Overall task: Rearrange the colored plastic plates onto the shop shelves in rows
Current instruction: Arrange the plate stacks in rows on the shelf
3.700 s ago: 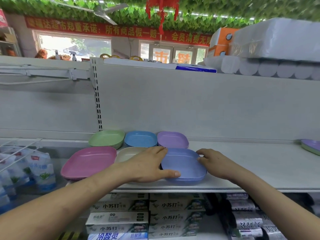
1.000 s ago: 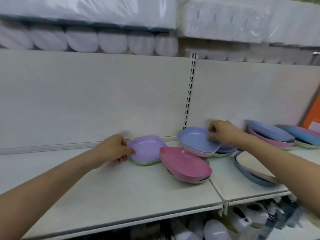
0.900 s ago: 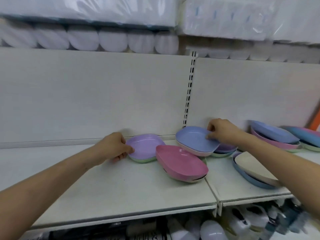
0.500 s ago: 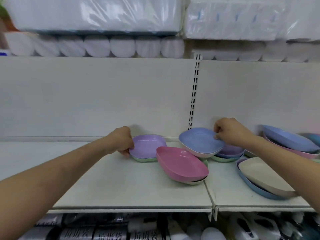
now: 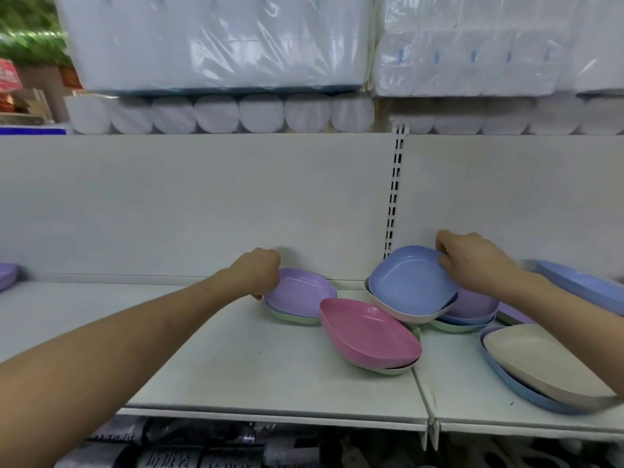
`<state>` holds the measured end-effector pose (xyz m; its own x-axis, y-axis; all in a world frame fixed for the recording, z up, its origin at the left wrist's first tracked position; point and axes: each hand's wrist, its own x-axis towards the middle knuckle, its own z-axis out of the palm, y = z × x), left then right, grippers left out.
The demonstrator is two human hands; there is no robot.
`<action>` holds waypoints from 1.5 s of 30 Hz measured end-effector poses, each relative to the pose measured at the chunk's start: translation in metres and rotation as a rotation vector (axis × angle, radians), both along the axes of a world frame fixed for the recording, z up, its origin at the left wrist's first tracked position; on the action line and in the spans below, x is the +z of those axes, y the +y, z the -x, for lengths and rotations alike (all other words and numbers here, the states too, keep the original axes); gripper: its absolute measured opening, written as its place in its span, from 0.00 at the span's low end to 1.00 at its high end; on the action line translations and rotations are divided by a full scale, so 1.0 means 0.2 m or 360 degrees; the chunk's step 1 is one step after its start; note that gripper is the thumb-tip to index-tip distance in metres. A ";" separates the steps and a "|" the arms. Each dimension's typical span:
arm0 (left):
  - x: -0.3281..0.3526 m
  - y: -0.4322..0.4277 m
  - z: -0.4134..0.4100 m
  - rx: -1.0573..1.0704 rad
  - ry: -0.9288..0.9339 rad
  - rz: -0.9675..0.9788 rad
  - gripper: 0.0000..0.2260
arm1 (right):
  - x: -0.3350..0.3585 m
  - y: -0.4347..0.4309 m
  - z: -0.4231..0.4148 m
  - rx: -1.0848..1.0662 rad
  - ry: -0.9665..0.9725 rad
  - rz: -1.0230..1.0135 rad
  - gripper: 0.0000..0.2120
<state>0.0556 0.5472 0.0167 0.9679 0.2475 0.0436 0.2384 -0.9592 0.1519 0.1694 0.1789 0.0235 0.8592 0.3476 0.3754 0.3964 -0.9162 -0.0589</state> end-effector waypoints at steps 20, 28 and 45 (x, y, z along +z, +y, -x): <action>0.00 0.03 -0.03 0.0068 -0.0432 -0.0203 0.15 | 0.08 -0.02 0.07 0.0065 0.0086 -0.0309 0.06; 0.03 0.11 0.07 0.0054 -0.0482 0.0619 0.13 | 0.11 -0.01 0.09 0.0246 0.0160 -0.0564 0.25; -0.06 0.47 0.50 0.0084 -0.0514 0.1744 0.29 | 0.17 0.55 0.42 0.0666 0.0791 -0.1001 0.45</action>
